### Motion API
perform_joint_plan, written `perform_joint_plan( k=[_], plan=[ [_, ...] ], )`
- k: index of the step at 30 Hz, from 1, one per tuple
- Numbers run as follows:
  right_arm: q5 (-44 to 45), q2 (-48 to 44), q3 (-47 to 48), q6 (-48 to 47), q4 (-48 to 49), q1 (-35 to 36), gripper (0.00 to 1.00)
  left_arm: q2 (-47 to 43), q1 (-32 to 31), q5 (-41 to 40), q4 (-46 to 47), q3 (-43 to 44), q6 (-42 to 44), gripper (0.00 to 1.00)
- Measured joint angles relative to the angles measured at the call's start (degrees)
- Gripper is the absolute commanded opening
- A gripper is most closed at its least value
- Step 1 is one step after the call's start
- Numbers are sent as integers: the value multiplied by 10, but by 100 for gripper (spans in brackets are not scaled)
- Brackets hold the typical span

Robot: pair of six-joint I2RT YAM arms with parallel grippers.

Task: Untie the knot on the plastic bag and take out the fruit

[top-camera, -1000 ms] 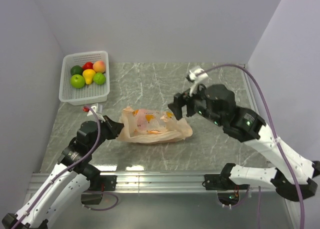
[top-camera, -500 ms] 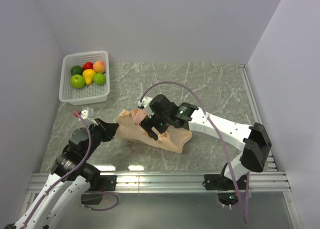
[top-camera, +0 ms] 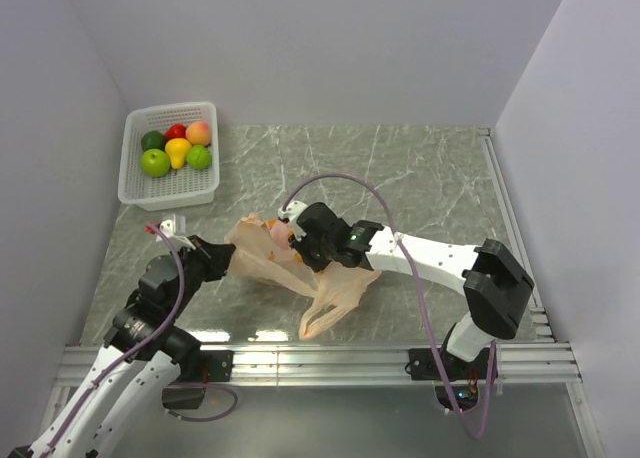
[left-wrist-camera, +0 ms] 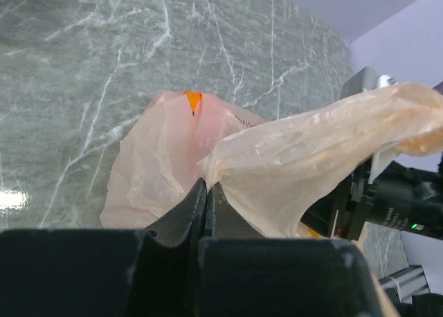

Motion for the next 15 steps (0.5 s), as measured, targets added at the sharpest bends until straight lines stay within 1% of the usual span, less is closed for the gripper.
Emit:
perform_joint_plan(
  k=[1, 2, 3, 5, 8, 10, 11, 12, 14, 15],
  plan=[
    [6, 5, -5, 4, 9, -1, 9, 0, 0, -6, 7, -3, 0, 1],
    [12, 8, -9, 6, 17, -2, 3, 1, 0, -10, 13, -5, 0, 1],
    [16, 10, -13, 13, 26, -5, 0, 5, 0, -12, 21, -7, 3, 1],
    [30, 10, -19, 25, 36, -14, 0, 25, 0, -16, 42, -7, 8, 1],
    [56, 6, -24, 44, 58, -36, 0, 93, 0, -29, 76, 3, 22, 1],
    [79, -1, -26, 65, 65, -53, 0, 150, 0, -43, 93, 20, 37, 9],
    [92, -7, -26, 80, 68, -62, 0, 174, 0, -50, 100, 31, 44, 17],
    [106, -14, -26, 94, 70, -71, 0, 201, 0, -56, 105, 45, 52, 38],
    [129, -34, -26, 121, 72, -84, 0, 241, 1, -63, 111, 74, 68, 62],
    [136, -44, -26, 132, 74, -89, 0, 252, 1, -65, 116, 87, 72, 82]
  ],
)
